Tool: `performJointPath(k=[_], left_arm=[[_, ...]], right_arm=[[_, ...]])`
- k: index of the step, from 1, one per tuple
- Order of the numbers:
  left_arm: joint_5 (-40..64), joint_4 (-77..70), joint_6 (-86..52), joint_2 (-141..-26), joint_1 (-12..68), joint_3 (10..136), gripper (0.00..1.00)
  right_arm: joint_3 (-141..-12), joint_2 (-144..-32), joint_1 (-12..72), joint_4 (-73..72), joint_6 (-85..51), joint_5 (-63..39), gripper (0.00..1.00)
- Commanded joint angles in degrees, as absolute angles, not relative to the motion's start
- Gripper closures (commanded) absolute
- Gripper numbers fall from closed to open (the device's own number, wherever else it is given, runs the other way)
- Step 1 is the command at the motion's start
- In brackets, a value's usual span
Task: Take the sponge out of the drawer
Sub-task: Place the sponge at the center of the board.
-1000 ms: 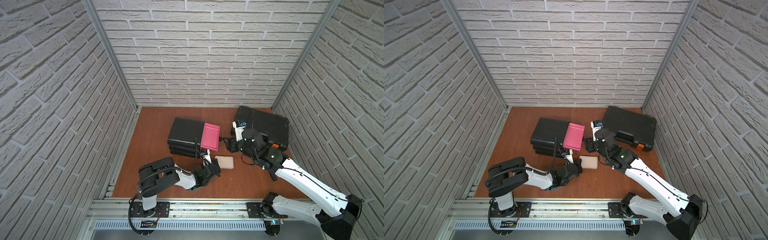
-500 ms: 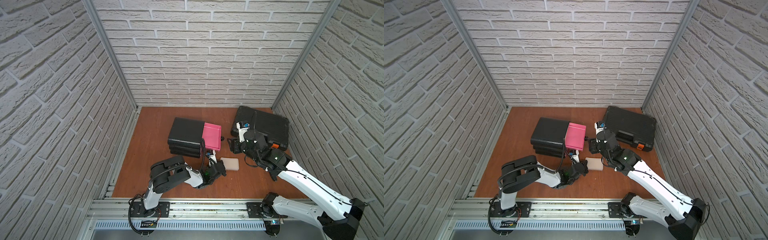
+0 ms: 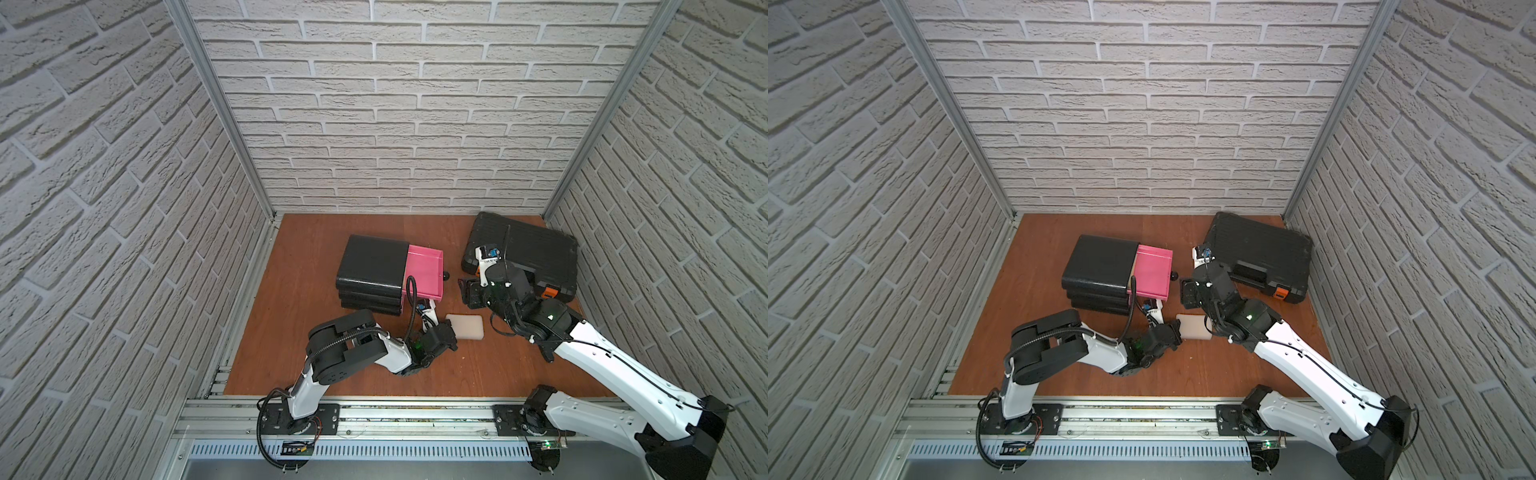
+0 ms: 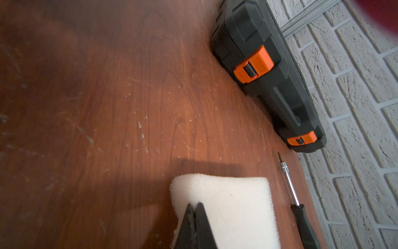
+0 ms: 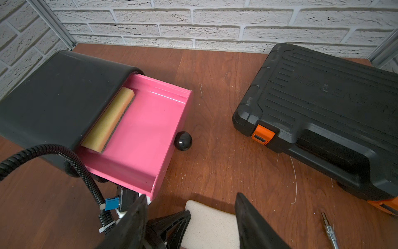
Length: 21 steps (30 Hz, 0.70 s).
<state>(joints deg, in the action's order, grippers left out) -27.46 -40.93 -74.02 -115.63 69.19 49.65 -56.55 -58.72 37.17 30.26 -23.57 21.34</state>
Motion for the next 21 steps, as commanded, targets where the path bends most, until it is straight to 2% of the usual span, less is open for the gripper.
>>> performJointPath(k=[1,5,9,13,21], left_arm=[[-27.78,-41.91,-74.32,-116.25,69.61,50.14,0.89],[-29.57,-40.23,-72.81,-114.82,70.4,50.32,0.67],[-30.56,-39.38,-71.57,-114.04,71.05,50.52,0.62],[-30.97,-39.71,-70.98,-113.48,71.34,50.17,0.5],[-37.29,-40.44,-61.04,-108.81,75.02,50.0,0.1]], right_arm=[[-55.56,-58.61,36.83,29.88,-23.62,22.7,0.36],[-55.46,-58.62,36.83,29.79,-23.64,22.6,0.35],[-55.37,-58.8,36.8,29.68,-23.64,22.53,0.36],[-55.46,-59.04,36.76,29.71,-23.66,22.34,0.36],[-55.96,-59.76,36.67,29.66,-23.26,22.42,0.35]])
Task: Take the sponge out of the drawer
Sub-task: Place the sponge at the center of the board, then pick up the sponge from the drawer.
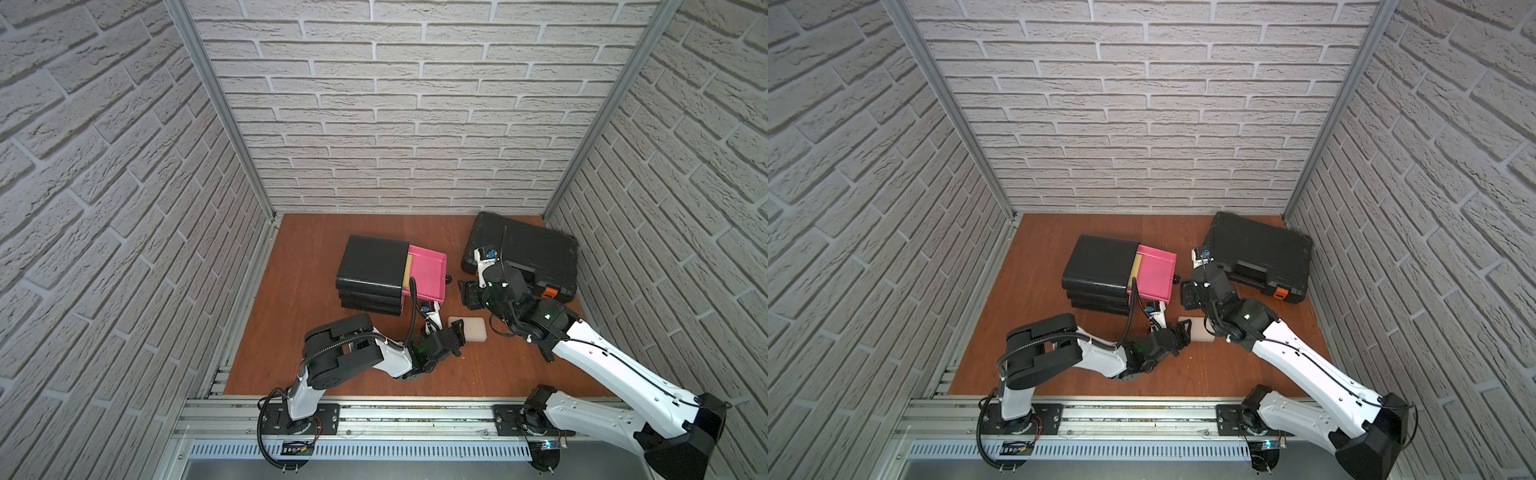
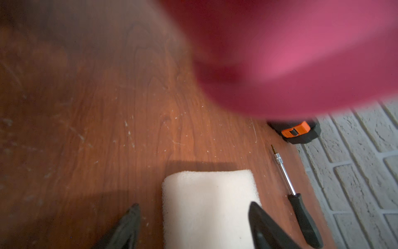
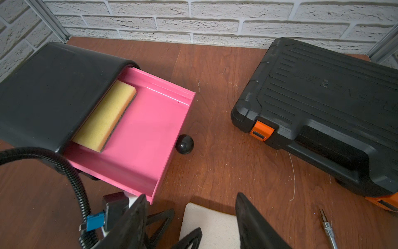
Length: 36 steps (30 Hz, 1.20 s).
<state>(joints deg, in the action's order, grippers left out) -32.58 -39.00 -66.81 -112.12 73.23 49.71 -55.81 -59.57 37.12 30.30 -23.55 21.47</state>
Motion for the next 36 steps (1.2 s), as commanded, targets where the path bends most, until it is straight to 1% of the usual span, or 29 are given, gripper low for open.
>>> performJointPath(k=[1,2,6,8,11,14,17,20,24,27,32,36], left_arm=[[-38.42,-40.39,-59.21,-107.98,75.65,50.09,0.05],[-39.52,-40.58,-57.07,-107.15,76.52,50.05,0.02],[-42.17,-41.71,-48.52,-104.15,78.9,50.17,0.02],[-41.84,-42.83,-43.94,-102.68,79.76,50.06,0.02],[-40.51,-48.3,-34.13,-100.67,81.24,48.48,0.02],[-39.43,-44.07,-29.67,-95.82,80.94,47.69,0.02],[-37.22,-37.19,-25.13,-88.52,79.95,46.86,0.02],[-33.23,-28.25,-23.15,-79.9,77.27,45.72,0.02],[-25.49,-11.99,-24.18,-69.15,71.26,45.81,0.02],[-25.07,-2.34,-25.05,-62.68,67.14,45.79,0.02],[-21.31,4.69,-26.47,-52.95,57.82,44.58,0.02],[-16.11,6.02,-28.43,-48.43,50.26,43.31,0.02]], right_arm=[[-56.14,-59.85,36.67,29.79,-23.36,22.52,0.35],[-56.29,-59.9,36.65,29.79,-23.31,22.42,0.35],[-56.85,-60.35,36.57,29.84,-23.24,22.28,0.35],[-57.2,-60.86,36.56,29.88,-23.29,22.14,0.35],[-57.89,-62.09,36.56,29.36,-22.88,21.02,0.35],[-59.39,-64.57,36.56,29.23,-22.5,20.02,0.35],[-61.92,-67.87,36.56,30.13,-22.75,19.17,0.36],[-63.93,-70.78,36.56,29.6,-23.05,17.96,0.36],[-67.8,-74.07,36.48,30.13,-23.2,17.45,0.36],[-70.35,-76.02,36.47,30.1,-23.23,15.81,0.36],[-72.7,-80.35,36.47,29.04,-25.73,10.81,0.38],[-74.76,-84.68,36.78,30.56,-28.11,8.51,0.43]])
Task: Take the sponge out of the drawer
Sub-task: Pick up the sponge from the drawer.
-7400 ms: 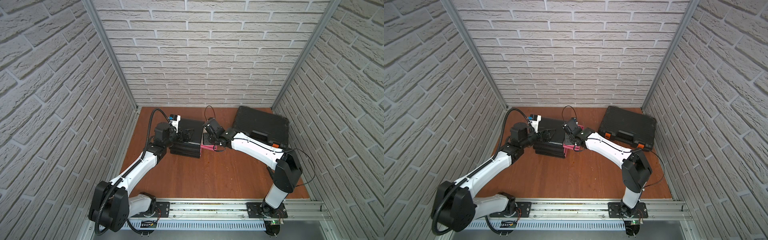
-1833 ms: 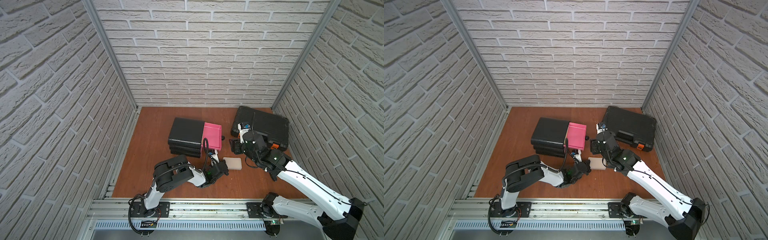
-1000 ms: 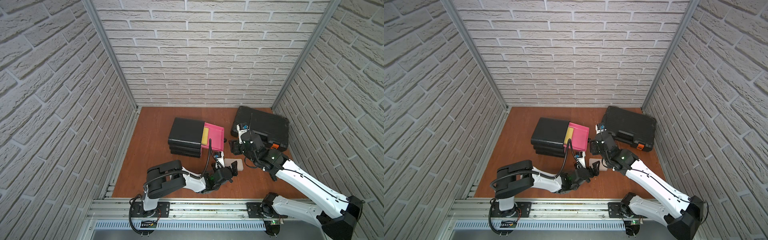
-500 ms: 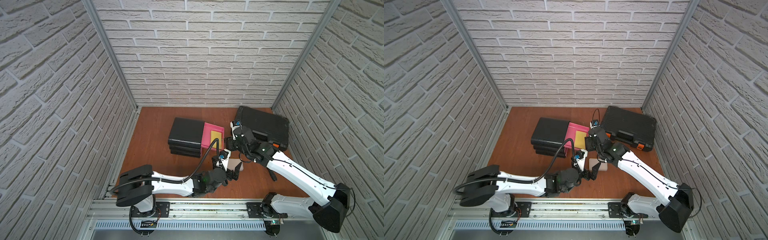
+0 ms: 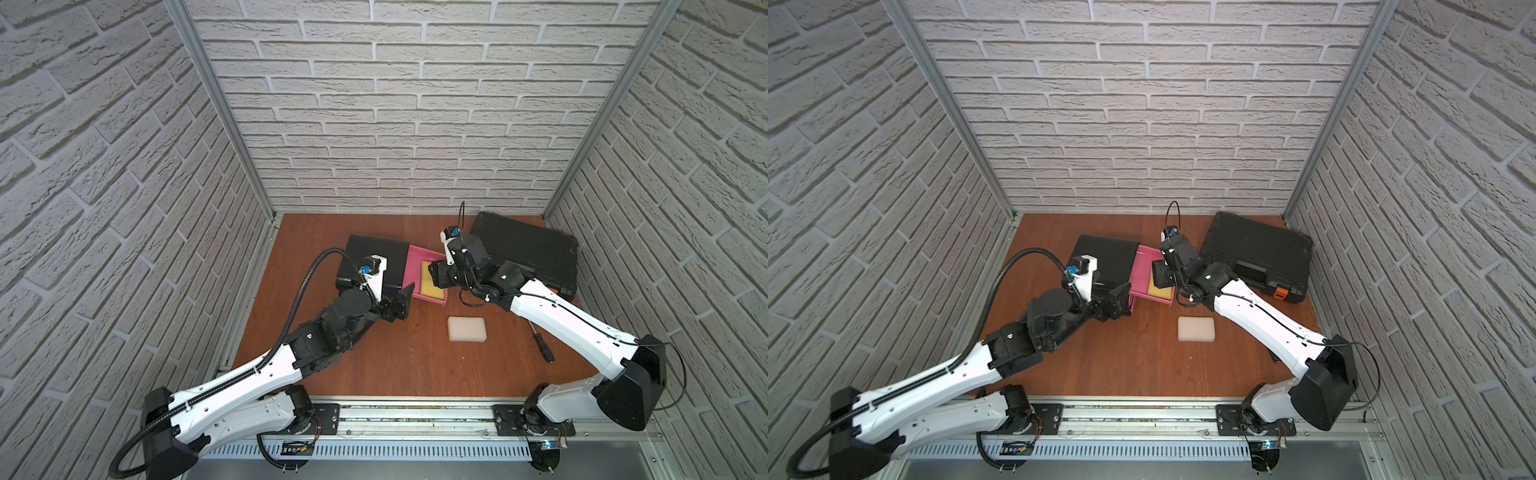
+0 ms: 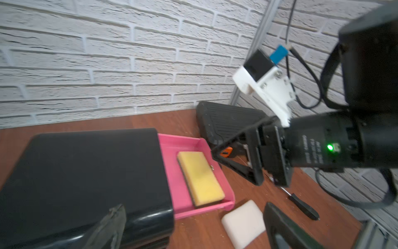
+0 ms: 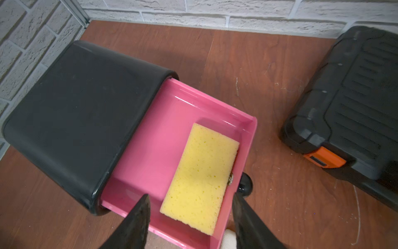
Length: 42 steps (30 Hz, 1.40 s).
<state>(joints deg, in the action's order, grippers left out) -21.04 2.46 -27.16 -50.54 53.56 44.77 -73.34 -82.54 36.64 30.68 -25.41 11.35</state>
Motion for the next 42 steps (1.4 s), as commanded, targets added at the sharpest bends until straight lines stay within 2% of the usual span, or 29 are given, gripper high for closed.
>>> performJointPath(k=[1,6,11,18,25,29,36,42], left_arm=[[-15.05,5.69,-28.65,-47.98,49.2,42.87,0.02],[-12.59,4.35,-29.96,-47.71,46.4,40.99,0.02],[-11.16,3.31,-30.76,-47.77,45.2,39.91,0.02],[-11.45,2.9,-31.29,-45.07,44.41,38.35,0.02],[-12.02,3.32,-31.72,-42.04,44.01,37.19,0.02],[-11.98,3.2,-31.58,-41.75,43.86,37.11,0.02],[-11.25,3.26,-31.38,-41.75,43.81,37.62,0.02],[-11.17,4.85,-31.67,-41.84,43.6,38.79,0.02]], right_arm=[[-74.95,-85.48,36.9,30.74,-28.42,8.33,0.44],[-75.97,-89.28,38.12,32.32,-29.44,11.05,0.49],[-77.25,-92.11,40.09,32.73,-28.81,14.58,0.49],[-80.47,-96.66,42.18,33.6,-28.83,20.61,0.49],[-82.27,-100.72,42.45,34.46,-29.25,23.12,0.54],[-82.42,-101.56,42.45,34.67,-29.5,23.61,0.63],[-82.33,-102.0,42.45,34.81,-29.05,24.35,0.95],[-80.02,-97.43,42.6,31.14,-25.57,22.29,0.97]])
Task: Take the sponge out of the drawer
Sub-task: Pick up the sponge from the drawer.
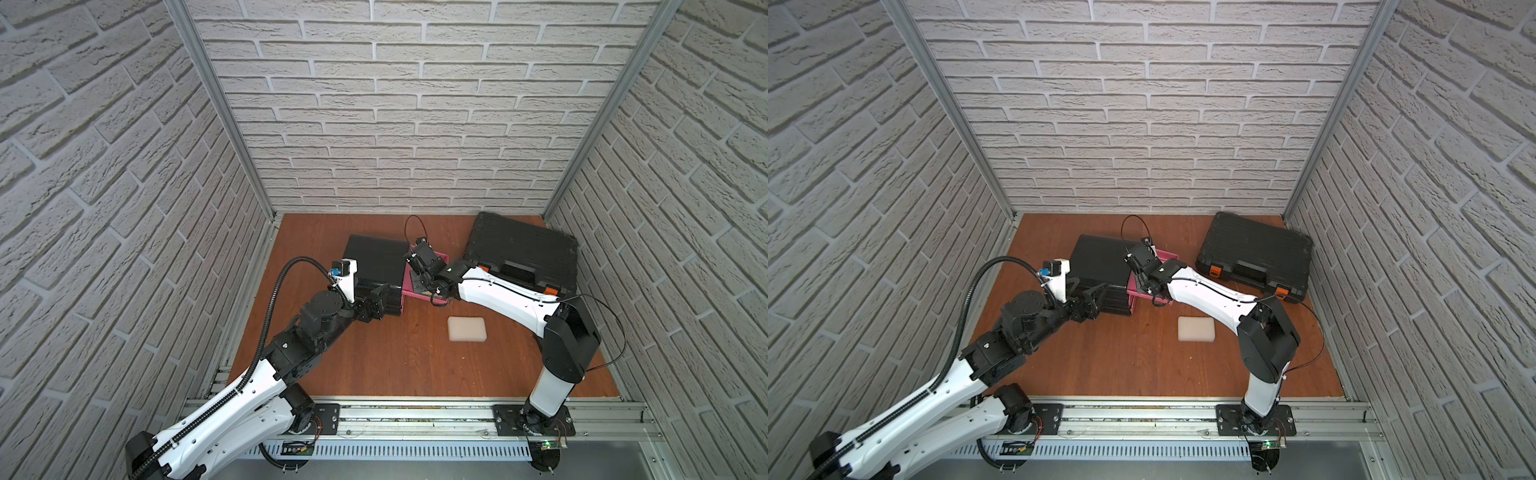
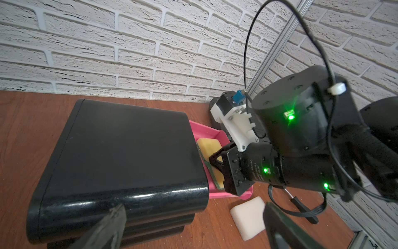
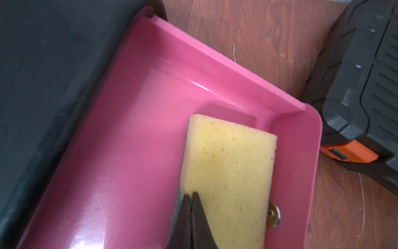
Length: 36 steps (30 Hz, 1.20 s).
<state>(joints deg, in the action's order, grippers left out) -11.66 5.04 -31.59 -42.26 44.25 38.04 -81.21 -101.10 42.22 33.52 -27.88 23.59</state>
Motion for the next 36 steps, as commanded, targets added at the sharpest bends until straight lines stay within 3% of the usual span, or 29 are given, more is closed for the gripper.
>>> performJointPath(k=[1,9,22,33,36], left_arm=[[-10.61,5.07,-31.92,-41.83,43.6,39.08,0.02],[-5.0,9.4,-34.35,-44.67,40.86,42.92,0.02],[23.12,-1.12,-44.18,-58.93,32.11,46.59,0.02],[37.68,-5.33,-49.03,-72.69,30.92,53.02,0.02],[40.37,-8.07,-51.95,-74.93,30.53,52.95,0.07]], right_arm=[[-79.64,-96.06,42.69,30.64,-24.38,21.82,0.97],[-74.63,-85.18,43.2,27.81,-15.19,17.39,0.97],[-57.98,-65.54,43.24,21.74,-3.78,8.79,0.97],[-55.51,-62.06,43.28,23.7,3.51,-0.63,0.97],[-55.12,-61.25,43.33,23.95,4.68,-2.22,0.97]])
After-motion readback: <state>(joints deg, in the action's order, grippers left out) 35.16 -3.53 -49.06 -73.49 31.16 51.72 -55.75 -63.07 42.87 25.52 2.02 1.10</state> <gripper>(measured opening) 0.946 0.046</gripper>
